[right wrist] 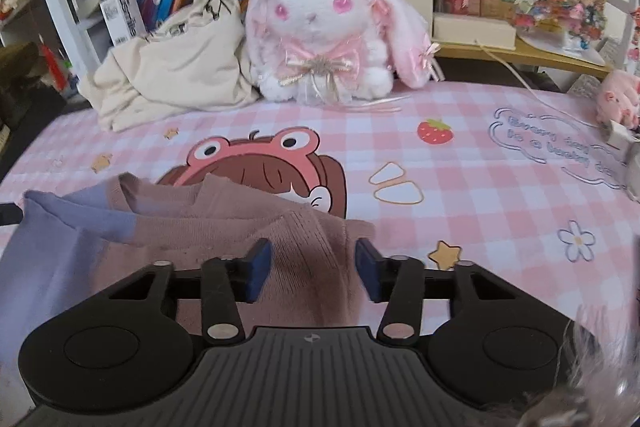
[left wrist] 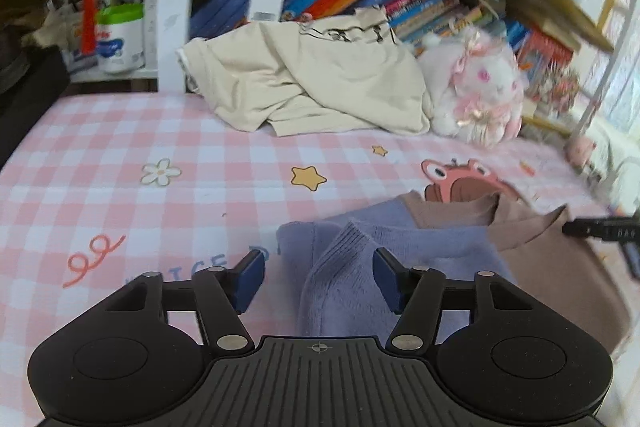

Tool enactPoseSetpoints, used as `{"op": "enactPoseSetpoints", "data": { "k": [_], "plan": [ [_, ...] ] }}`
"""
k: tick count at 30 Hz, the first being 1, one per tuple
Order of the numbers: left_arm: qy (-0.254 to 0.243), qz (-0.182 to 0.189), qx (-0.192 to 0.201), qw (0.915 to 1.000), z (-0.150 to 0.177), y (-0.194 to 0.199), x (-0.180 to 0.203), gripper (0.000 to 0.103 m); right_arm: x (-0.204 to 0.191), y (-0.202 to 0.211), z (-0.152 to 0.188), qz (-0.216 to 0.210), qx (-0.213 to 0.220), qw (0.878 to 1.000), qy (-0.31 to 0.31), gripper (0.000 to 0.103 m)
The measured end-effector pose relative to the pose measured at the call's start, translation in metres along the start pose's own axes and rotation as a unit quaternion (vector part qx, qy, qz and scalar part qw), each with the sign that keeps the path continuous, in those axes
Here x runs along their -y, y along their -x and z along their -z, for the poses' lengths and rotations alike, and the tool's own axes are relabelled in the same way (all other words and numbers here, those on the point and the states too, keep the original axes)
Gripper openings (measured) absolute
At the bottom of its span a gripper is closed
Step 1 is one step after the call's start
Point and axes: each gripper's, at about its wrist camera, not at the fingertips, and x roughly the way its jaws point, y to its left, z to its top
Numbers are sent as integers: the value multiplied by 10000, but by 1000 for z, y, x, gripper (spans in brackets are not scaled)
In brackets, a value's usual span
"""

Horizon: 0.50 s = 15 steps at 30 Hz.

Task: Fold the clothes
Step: 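Open both grippers and pull back from the folded sweater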

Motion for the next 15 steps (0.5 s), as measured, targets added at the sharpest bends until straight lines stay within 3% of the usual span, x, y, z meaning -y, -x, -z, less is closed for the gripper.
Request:
{"op": "enactPoseSetpoints", "data": {
  "k": [1, 2, 3, 4, 6, 9, 11, 13, 15],
  "plan": [
    [-108, -20, -32, 9999, -1, -4, 4, 46, 0, -3, -1, 8, -22, 10000, -28, 29],
    [-193, -47, -73, 9998, -1, -8, 7, 32, 3, -3, -1, -10, -15, 9999, -168, 14],
    [-277, -74, -115, 9995, -1, -12, 9, 6, 6, -3, -1, -28, -7, 9995, -307, 8],
    [-262, -58, -181, 9995, -2, -16, 9, 3, 9, -3, -1, -46, 1, 9990, -446, 6],
    [227, 23, -3, 9997, -7, -10, 3, 3, 15, -4, -1, -81, 16, 9973, -725, 6],
    [819, 46, -76, 9966, -6, -15, -13, 3, 24, -4, -1, -134, 38, 9934, -1141, 6],
    [772, -13, -184, 9968, -4, -23, -13, 3, 28, -6, 0, -144, 21, 9911, -1326, 6],
    [703, -76, -295, 9971, -2, -31, -13, 4, 22, -18, 1, -43, -117, 9941, -1081, 6],
    [698, -97, -271, 9971, -1, -31, -13, 10, 22, -20, 2, -43, -76, 9935, -1131, 6]
  ]
}}
